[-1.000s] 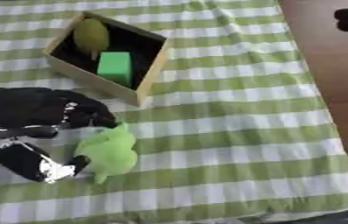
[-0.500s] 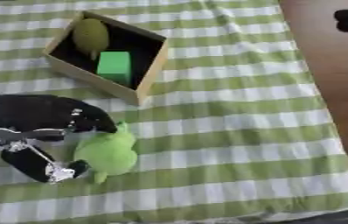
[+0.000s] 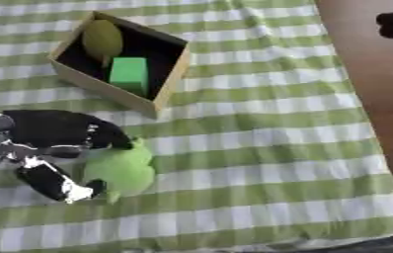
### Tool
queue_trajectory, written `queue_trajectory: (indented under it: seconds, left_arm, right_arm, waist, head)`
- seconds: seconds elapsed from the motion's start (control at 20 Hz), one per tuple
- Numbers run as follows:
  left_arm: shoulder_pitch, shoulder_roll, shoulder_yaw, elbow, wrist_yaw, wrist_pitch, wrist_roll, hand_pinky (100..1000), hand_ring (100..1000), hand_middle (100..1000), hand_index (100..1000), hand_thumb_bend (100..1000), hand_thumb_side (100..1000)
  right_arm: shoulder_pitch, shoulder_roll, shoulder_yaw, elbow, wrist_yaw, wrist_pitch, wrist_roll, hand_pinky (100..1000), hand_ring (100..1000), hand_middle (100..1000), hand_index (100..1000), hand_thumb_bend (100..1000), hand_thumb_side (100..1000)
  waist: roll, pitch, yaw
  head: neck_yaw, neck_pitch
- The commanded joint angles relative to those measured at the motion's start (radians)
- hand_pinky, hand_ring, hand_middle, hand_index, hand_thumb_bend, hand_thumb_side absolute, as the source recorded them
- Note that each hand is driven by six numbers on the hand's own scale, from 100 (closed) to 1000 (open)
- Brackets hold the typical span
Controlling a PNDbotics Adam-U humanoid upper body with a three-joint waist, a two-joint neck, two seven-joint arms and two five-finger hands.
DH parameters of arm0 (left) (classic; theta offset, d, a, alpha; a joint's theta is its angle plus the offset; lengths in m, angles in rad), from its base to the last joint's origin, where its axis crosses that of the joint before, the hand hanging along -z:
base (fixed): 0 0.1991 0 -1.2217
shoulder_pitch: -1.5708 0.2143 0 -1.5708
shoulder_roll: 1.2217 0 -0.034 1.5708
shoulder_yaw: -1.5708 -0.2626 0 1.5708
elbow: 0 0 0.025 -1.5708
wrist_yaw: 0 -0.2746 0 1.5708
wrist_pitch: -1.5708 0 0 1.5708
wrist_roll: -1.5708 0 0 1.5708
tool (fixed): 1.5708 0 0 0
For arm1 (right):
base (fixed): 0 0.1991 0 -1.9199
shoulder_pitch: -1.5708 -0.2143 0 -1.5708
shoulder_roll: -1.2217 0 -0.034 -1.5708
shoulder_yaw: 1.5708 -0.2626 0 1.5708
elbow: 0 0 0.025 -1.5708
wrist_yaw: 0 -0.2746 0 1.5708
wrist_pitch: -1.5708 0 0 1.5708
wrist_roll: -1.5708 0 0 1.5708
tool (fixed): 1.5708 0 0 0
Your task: Pick up objects on the table and place them in the box.
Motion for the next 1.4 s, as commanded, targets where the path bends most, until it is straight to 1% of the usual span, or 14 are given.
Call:
queue_trajectory:
  seconds: [0.05,0.1,0.25,0.3,0.35,0.45,0.65,0.75,0.8,1.1,1.15,1.2,1.3,1.4]
  left_arm:
    - [-0.014,0.007,-0.007,0.017,-0.033,-0.022,0.006,943,980,909,1000,279,520]
    - [-0.014,0.004,-0.010,0.027,-0.041,-0.027,0.006,941,978,907,1000,294,493]
    - [-0.014,-0.008,-0.017,0.058,-0.059,-0.036,0.008,934,973,898,1000,280,555]
    - [-0.015,-0.012,-0.019,0.068,-0.064,-0.039,0.009,932,972,895,1000,275,559]
    - [-0.016,-0.015,-0.021,0.077,-0.069,-0.041,0.011,924,966,882,1000,245,560]
    - [-0.016,-0.020,-0.021,0.089,-0.073,-0.040,0.018,909,954,860,988,196,516]
    - [-0.012,-0.020,-0.008,0.080,-0.059,-0.014,0.050,874,921,818,960,100,369]
    - [-0.010,-0.017,0.000,0.067,-0.045,0.007,0.064,860,904,795,940,100,308]
    - [-0.008,-0.014,0.004,0.058,-0.038,0.016,0.068,854,897,786,931,100,274]
    - [0.003,0.024,0.034,-0.040,0.020,0.053,0.060,806,848,745,884,100,268]
    - [0.006,0.035,0.043,-0.068,0.034,0.057,0.056,793,835,736,873,100,425]
    - [0.009,0.049,0.054,-0.102,0.049,0.060,0.055,779,821,724,861,100,260]
    - [0.017,0.082,0.085,-0.176,0.085,0.067,0.053,758,805,715,852,100,253]
    - [0.018,0.106,0.123,-0.205,0.127,0.056,0.072,726,783,696,835,100,248]
  right_arm:
    - [-0.004,-0.017,-0.013,-0.006,0.008,-0.018,0.023,1000,1000,445,945,100,470]
    - [-0.003,-0.016,-0.014,-0.005,0.008,-0.018,0.024,1000,1000,445,945,100,470]
    - [-0.003,-0.014,-0.014,-0.004,0.011,-0.017,0.027,1000,1000,445,946,100,470]
    - [-0.003,-0.013,-0.014,-0.004,0.011,-0.017,0.027,1000,1000,445,946,100,470]
    - [-0.002,-0.013,-0.014,-0.004,0.011,-0.017,0.027,1000,1000,445,946,100,470]
    - [-0.001,-0.012,-0.015,-0.004,0.011,-0.017,0.027,1000,1000,445,946,100,470]
    - [0.002,-0.009,-0.017,-0.003,0.015,-0.017,0.029,1000,1000,445,948,100,470]
    - [0.004,-0.008,-0.018,-0.001,0.019,-0.017,0.031,1000,1000,444,948,100,470]
    - [0.006,-0.008,-0.018,-0.001,0.020,-0.017,0.031,1000,1000,444,948,100,470]
    - [0.013,-0.009,-0.020,0.002,0.025,-0.022,0.031,1000,1000,444,948,100,470]
    - [0.014,-0.009,-0.021,0.002,0.025,-0.023,0.031,1000,1000,444,948,100,470]
    - [0.015,-0.009,-0.021,0.003,0.026,-0.023,0.030,1000,1000,444,948,100,470]
    - [0.017,-0.010,-0.022,0.003,0.027,-0.025,0.030,1000,1000,444,948,100,470]
    - [0.019,-0.011,-0.023,0.004,0.029,-0.026,0.029,1000,1000,444,948,100,470]
  waist:
    - [0.004,-0.015,-0.002]
    - [0.003,-0.014,-0.002]
    - [0.003,-0.014,-0.003]
    - [0.003,-0.014,-0.003]
    - [0.003,-0.014,-0.004]
    - [0.002,-0.014,-0.004]
    - [0.002,-0.013,-0.003]
    - [0.002,-0.013,-0.002]
    - [0.003,-0.013,-0.001]
    - [0.004,-0.016,0.001]
    - [0.004,-0.016,0.002]
    - [0.004,-0.017,0.003]
    - [0.005,-0.017,0.004]
    - [0.006,-0.018,0.006]
  head:
    - [0.004,0.001]
    - [0.004,0.001]
    - [0.005,0.000]
    - [0.005,0.000]
    - [0.005,0.000]
    - [0.006,0.000]
    - [0.005,0.001]
    - [0.005,0.001]
    - [0.005,0.000]
    - [0.002,0.000]
    - [0.002,0.000]
    - [0.000,0.000]
    - [-0.004,0.000]
    - [-0.007,0.000]
